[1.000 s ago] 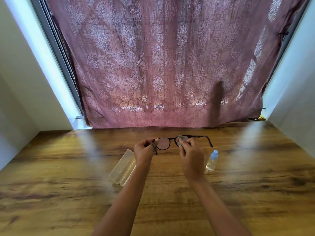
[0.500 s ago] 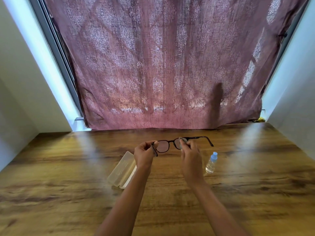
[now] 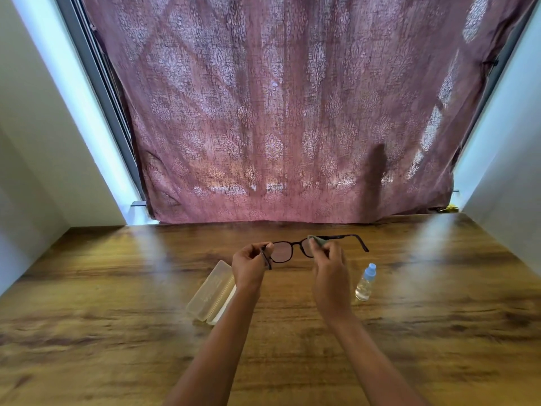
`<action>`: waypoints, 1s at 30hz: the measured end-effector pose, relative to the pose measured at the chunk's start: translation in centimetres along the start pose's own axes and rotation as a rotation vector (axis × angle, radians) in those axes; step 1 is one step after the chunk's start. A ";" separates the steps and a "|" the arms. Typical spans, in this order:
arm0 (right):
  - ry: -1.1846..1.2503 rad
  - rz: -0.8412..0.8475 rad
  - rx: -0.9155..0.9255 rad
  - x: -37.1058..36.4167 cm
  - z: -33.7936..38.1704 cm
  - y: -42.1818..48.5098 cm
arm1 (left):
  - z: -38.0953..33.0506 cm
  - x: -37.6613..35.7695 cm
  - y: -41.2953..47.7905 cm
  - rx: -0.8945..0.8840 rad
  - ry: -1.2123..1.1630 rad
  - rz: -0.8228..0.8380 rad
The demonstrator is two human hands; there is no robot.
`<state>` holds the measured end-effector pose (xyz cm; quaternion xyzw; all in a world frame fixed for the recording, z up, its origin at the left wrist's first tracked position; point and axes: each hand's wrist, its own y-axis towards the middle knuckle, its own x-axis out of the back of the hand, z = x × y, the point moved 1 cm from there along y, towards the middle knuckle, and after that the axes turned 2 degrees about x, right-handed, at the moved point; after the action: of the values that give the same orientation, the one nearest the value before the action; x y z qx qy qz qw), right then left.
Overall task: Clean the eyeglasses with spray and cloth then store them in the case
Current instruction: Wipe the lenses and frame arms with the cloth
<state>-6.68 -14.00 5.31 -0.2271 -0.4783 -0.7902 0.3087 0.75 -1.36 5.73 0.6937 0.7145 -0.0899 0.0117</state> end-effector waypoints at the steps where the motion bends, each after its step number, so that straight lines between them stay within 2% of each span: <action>1: 0.022 0.016 0.019 -0.1 0.4 -0.3 | -0.1 0.0 -0.1 -0.011 0.002 -0.002; 7: 0.014 0.045 0.077 0.1 -0.1 -1.4 | -0.3 0.8 -0.2 -0.031 -0.023 -0.025; 14: -0.010 -0.028 0.006 0.3 -0.5 0.5 | -0.7 0.3 -0.3 0.014 -0.031 -0.009; 20: 0.023 0.049 0.080 -0.4 0.2 -1.4 | -0.8 0.6 -0.2 -0.018 -0.038 -0.030; 25: 0.004 0.006 0.039 0.2 -1.7 -0.8 | -0.5 0.9 0.1 0.003 -0.053 -0.039; 30: 0.061 -0.016 0.040 -0.2 0.1 0.1 | -0.7 0.5 0.1 -0.009 -0.043 -0.031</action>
<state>-6.48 -13.91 5.26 -0.1927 -0.4861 -0.7895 0.3214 0.93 -0.74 6.29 0.6804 0.7252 -0.1016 0.0288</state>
